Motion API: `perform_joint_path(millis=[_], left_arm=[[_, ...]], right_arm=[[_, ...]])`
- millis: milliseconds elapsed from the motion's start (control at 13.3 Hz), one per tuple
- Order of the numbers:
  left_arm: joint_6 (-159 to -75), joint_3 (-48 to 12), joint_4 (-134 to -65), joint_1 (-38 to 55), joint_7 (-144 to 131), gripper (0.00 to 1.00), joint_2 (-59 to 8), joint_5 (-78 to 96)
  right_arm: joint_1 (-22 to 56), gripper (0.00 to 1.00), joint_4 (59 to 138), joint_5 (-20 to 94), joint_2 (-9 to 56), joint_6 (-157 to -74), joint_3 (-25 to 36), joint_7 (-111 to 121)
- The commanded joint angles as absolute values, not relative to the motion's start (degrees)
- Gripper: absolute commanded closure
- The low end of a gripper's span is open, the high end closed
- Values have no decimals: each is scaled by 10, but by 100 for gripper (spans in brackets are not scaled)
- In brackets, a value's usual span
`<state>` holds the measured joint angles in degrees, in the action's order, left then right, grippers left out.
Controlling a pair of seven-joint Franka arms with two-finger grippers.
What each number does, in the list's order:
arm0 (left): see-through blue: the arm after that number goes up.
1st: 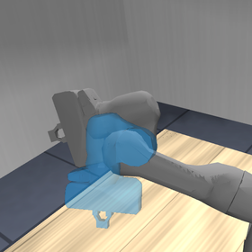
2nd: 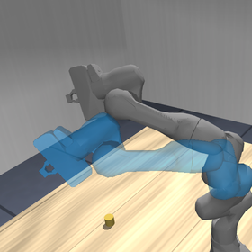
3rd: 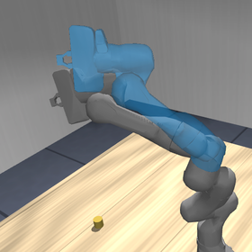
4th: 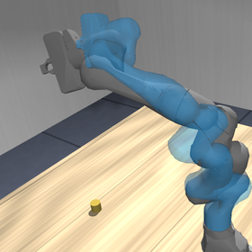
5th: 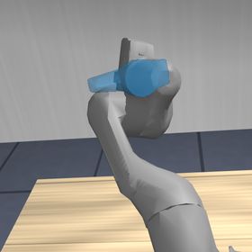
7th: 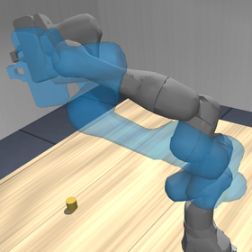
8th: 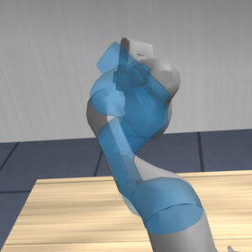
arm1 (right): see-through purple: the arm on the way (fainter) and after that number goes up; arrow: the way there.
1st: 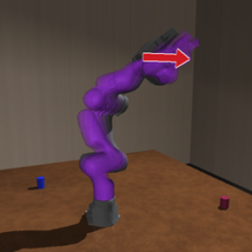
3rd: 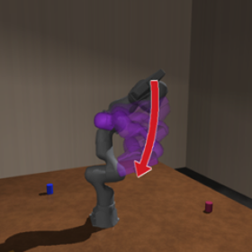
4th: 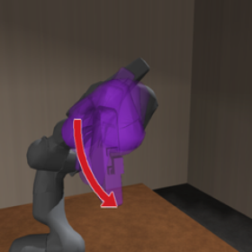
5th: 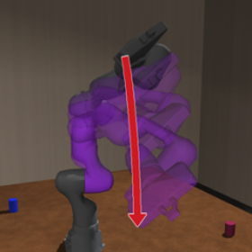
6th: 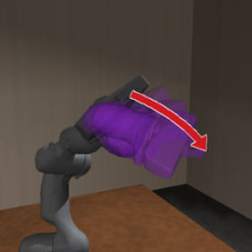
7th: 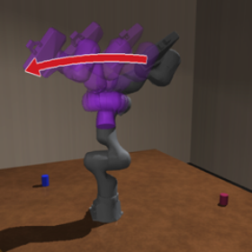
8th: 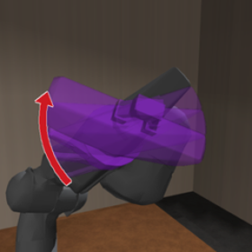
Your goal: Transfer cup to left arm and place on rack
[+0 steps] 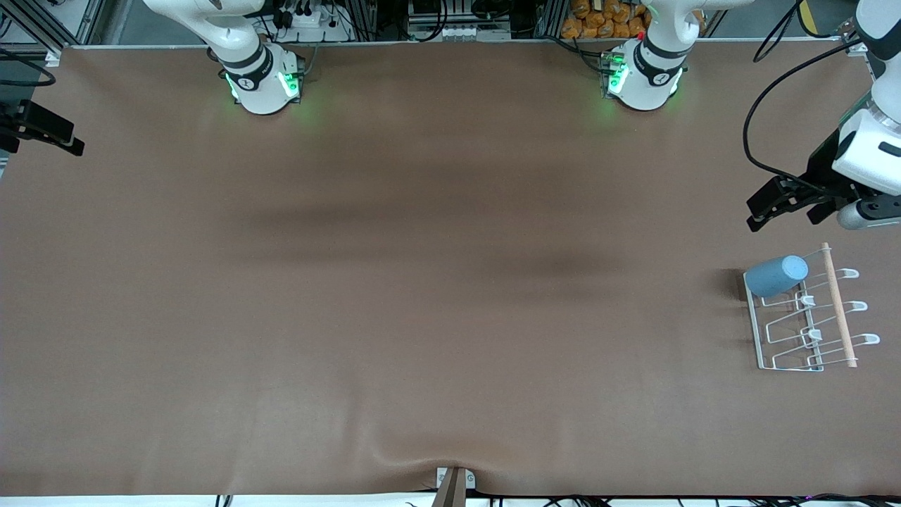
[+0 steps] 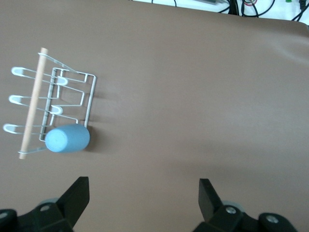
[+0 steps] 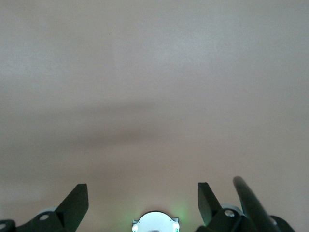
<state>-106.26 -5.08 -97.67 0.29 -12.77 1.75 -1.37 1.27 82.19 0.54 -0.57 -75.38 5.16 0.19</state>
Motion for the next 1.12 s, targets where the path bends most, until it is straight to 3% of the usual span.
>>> perform_joint_path(millis=[0,1049], left_arm=[[-1067,-51,-977,7,-121,0,28,-28],[-1054,-52,-961,4,-70,0,25,-18]], right_arm=[[16,0,818,2,-7,-749,54,3],[16,0,818,2,-7,-750,54,3]])
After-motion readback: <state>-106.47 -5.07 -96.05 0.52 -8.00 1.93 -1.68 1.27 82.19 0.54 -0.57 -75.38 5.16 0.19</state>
